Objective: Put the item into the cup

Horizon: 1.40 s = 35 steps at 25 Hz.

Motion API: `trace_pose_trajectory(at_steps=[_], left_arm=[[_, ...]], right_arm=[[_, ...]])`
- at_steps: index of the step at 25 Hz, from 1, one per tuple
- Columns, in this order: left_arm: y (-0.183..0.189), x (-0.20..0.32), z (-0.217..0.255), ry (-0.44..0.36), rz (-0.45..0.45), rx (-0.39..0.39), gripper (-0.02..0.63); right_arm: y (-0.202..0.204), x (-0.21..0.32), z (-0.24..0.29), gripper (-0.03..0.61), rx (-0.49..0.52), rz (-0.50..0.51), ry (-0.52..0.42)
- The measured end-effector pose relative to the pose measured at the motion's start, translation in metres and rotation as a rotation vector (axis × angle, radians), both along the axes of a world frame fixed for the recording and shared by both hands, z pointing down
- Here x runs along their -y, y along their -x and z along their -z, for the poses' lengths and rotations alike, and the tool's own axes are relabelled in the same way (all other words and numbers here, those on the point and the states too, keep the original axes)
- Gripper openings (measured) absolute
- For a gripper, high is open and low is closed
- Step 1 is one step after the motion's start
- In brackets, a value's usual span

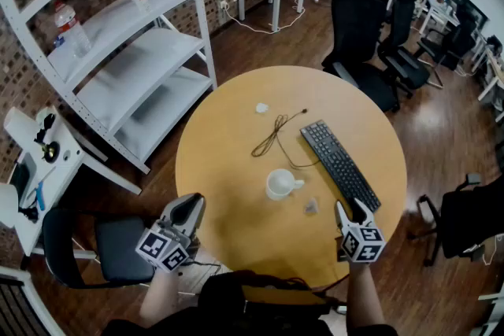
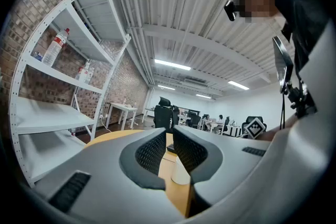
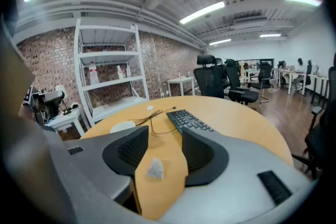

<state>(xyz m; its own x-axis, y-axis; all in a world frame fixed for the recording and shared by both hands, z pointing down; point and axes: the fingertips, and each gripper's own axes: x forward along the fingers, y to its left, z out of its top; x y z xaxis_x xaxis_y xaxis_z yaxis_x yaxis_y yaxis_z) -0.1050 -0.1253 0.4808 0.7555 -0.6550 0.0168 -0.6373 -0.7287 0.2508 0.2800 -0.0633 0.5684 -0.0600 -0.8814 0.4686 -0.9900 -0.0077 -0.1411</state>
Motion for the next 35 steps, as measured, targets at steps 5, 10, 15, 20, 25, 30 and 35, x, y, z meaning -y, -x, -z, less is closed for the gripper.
trace_pose_trajectory(at_steps=[5,10,15,20,25,30,35], left_arm=[[0.020,0.005,-0.011,0.028,0.021,0.000,0.041],[0.044,-0.002,-0.020,0.052,0.079,0.009,0.041],[0.067,-0.012,-0.032,0.090,0.141,0.014,0.041],[0.080,-0.021,-0.041,0.123,0.178,0.016,0.041],[0.074,-0.016,-0.039,0.120,0.152,0.020,0.041],[0.059,-0.004,-0.028,0.090,0.091,0.018,0.041],[0.048,0.004,-0.024,0.073,0.033,0.026,0.041]], right_arm=[[0.034,0.032,-0.056,0.204,-0.009,0.108,0.226],[0.039,0.053,-0.114,0.218,-0.091,0.109,0.406],[0.041,0.056,-0.148,0.218,-0.113,0.108,0.525],[0.051,0.048,-0.164,0.219,-0.100,0.084,0.600],[0.043,0.050,-0.160,0.146,-0.161,0.082,0.550],[0.057,0.054,-0.126,0.141,-0.105,0.072,0.376],[0.075,0.068,-0.078,0.141,-0.073,0.095,0.208]])
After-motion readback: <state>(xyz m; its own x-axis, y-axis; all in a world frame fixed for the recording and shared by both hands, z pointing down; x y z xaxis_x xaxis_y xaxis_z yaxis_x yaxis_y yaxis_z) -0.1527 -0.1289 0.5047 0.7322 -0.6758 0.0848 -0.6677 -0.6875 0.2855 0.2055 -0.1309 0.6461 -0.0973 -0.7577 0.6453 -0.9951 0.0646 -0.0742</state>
